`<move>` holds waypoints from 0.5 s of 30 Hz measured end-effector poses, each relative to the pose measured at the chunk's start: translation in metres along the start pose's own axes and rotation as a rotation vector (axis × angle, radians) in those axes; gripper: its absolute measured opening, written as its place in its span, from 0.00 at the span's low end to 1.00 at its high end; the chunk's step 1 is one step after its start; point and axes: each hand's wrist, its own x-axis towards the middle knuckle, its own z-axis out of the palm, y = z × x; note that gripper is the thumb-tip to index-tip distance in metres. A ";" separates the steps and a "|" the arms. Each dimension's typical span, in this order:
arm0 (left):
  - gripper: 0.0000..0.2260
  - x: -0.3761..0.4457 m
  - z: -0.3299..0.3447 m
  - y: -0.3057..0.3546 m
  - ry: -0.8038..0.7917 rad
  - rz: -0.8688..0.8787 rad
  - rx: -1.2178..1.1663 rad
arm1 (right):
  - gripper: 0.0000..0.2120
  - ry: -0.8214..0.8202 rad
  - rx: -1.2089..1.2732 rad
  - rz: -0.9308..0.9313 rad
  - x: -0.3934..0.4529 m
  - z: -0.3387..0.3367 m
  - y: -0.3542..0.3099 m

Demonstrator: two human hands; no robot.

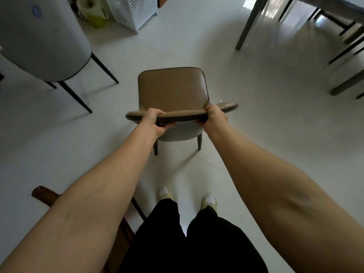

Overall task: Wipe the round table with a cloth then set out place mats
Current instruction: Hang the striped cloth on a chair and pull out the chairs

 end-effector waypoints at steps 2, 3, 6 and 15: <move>0.11 0.000 0.005 -0.004 -0.008 -0.002 0.031 | 0.20 0.021 0.030 -0.002 -0.001 -0.008 0.001; 0.12 -0.002 0.008 -0.008 -0.014 -0.009 0.043 | 0.19 0.037 0.050 0.000 -0.001 -0.014 0.001; 0.09 -0.016 0.024 -0.021 -0.048 -0.020 0.111 | 0.18 0.091 0.125 0.002 0.003 -0.037 0.004; 0.09 -0.049 0.080 -0.029 -0.267 -0.076 0.312 | 0.16 0.218 0.366 -0.023 0.001 -0.097 -0.014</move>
